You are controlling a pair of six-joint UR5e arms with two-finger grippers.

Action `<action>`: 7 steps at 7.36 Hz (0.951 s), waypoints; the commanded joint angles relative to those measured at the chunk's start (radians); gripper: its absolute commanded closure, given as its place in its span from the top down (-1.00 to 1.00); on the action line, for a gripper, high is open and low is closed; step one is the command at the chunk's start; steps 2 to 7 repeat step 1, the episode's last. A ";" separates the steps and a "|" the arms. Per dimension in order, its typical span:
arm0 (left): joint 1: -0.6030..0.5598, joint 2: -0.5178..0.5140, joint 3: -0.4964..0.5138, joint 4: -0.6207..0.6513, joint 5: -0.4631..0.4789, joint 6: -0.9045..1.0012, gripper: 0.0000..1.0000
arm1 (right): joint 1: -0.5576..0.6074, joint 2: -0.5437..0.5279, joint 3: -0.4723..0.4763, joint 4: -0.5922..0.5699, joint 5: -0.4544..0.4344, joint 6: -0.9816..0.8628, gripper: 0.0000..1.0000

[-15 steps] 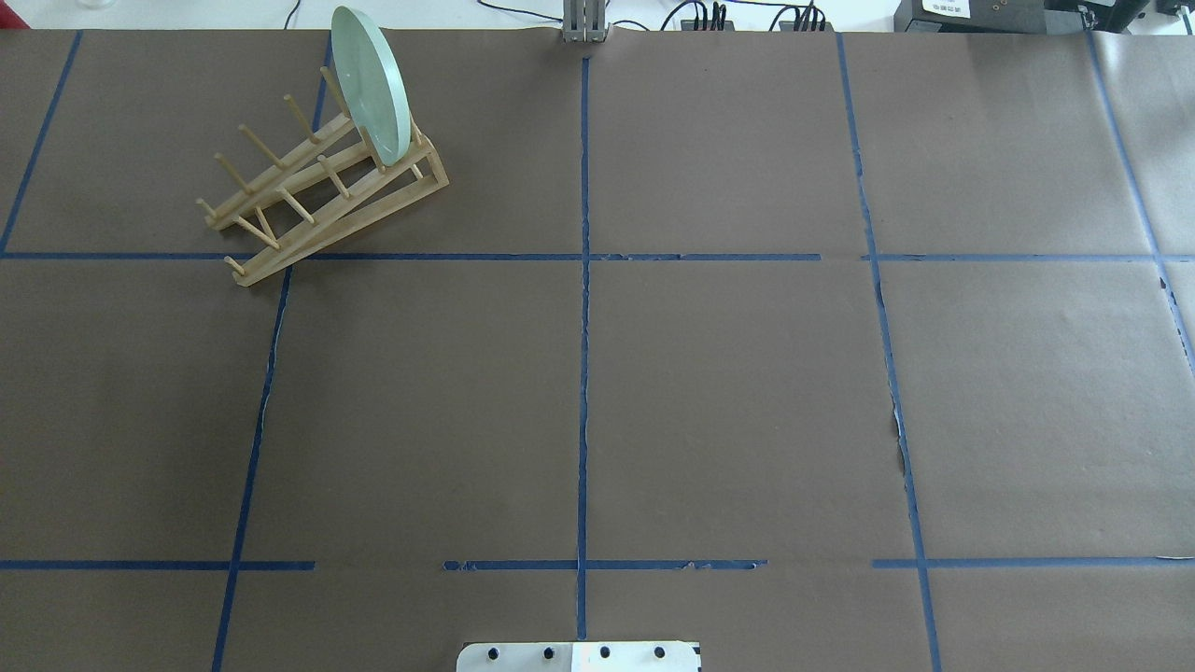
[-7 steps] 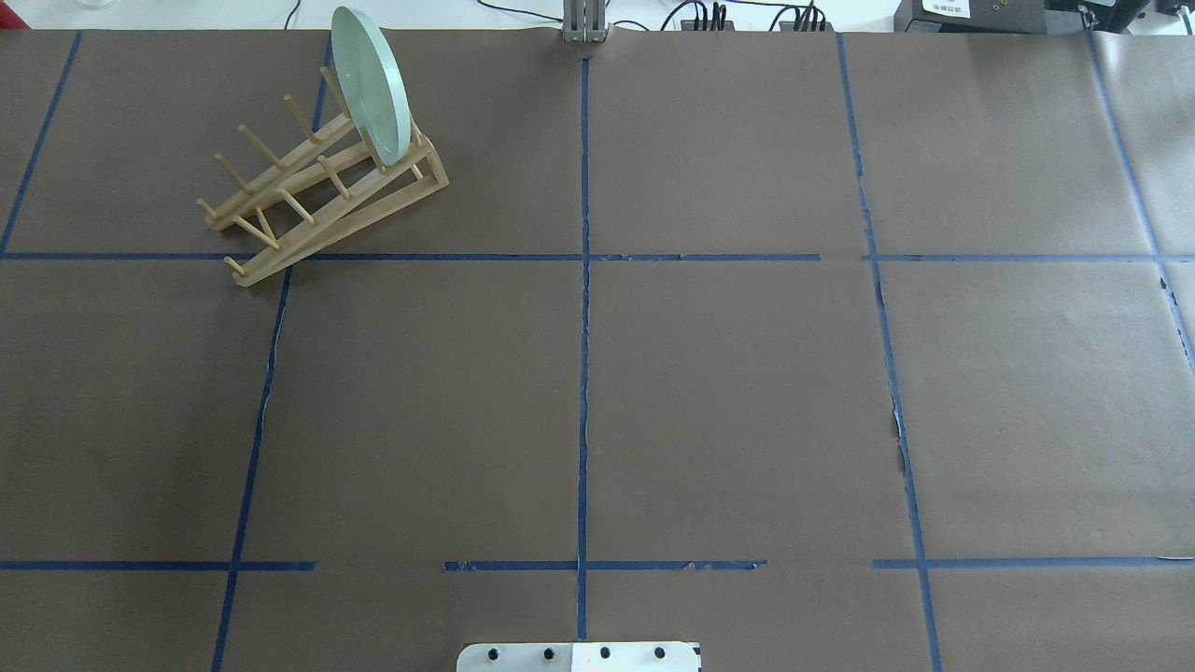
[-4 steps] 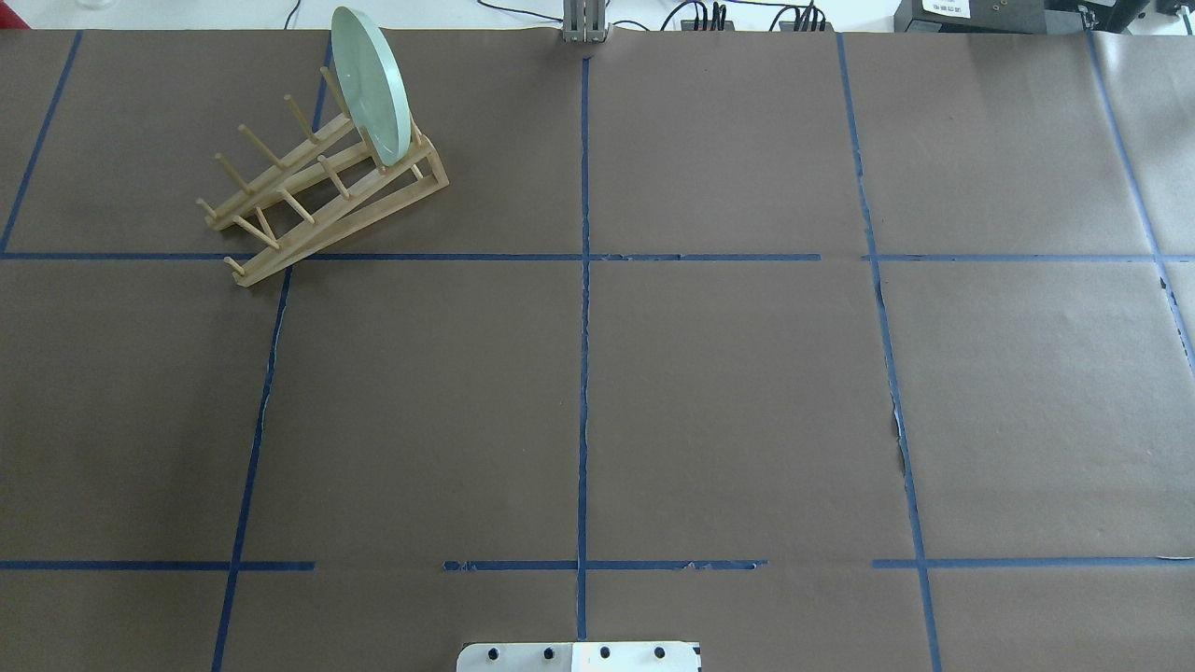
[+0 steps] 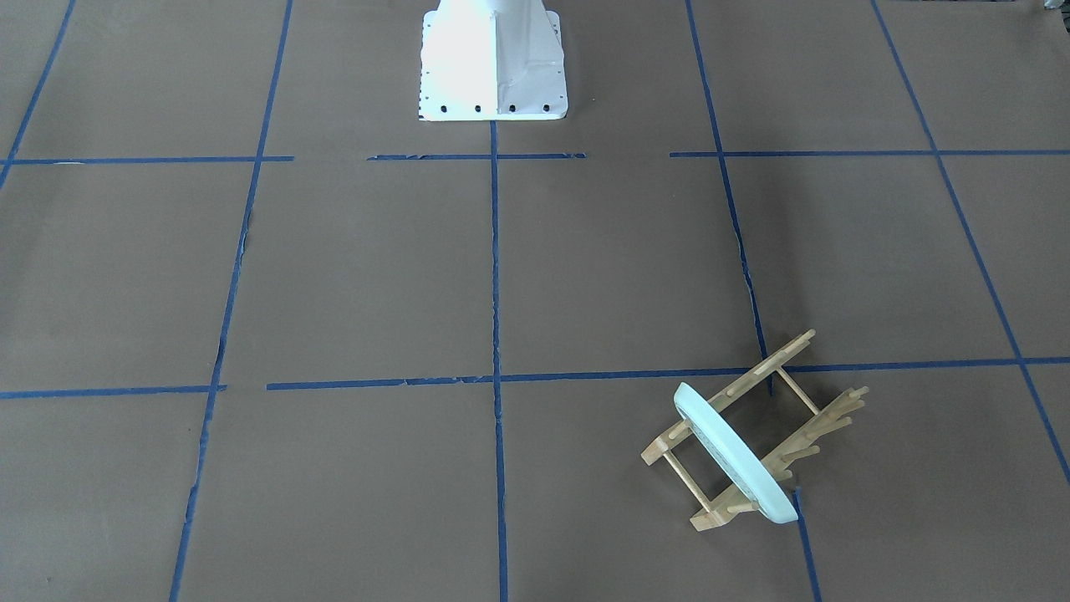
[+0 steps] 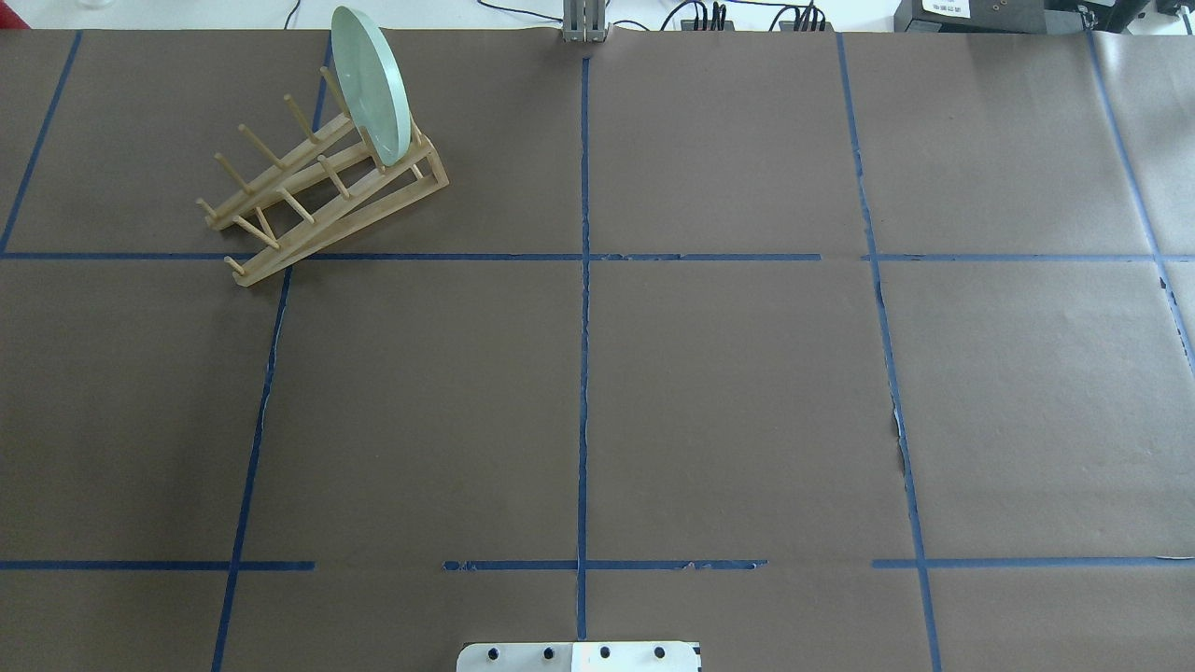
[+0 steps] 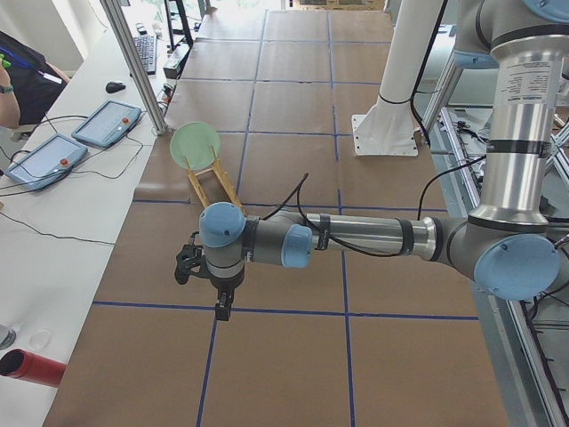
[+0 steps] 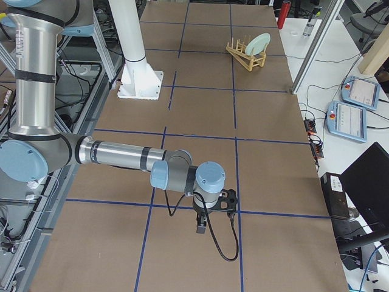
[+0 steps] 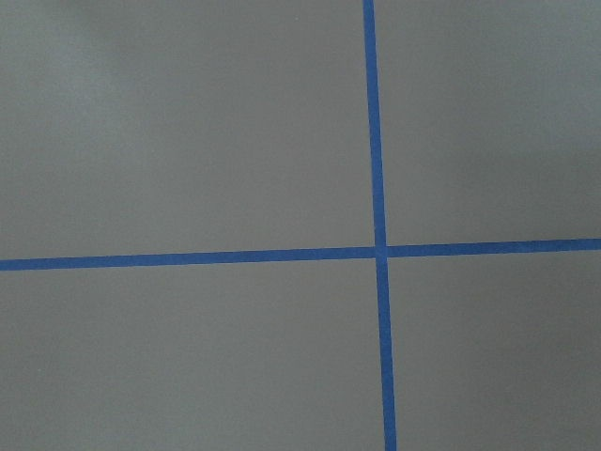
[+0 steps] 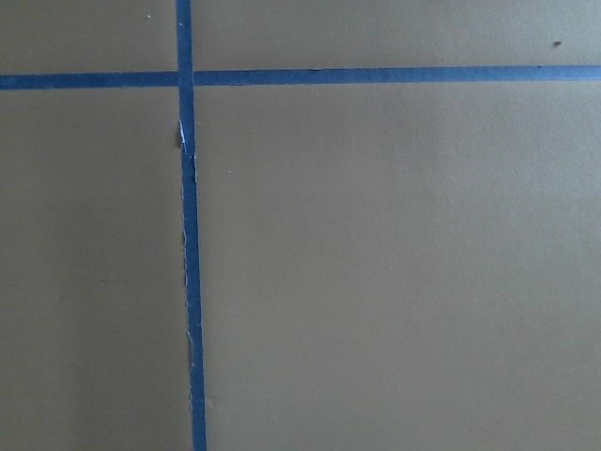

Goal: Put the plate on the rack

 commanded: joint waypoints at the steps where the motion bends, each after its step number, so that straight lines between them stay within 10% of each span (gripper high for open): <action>1: 0.000 0.001 0.003 0.000 0.000 0.002 1.00 | 0.001 0.000 0.000 0.000 0.000 0.000 1.00; 7: 0.000 0.001 0.003 0.000 0.000 0.002 1.00 | 0.001 0.000 0.000 0.000 0.000 0.000 1.00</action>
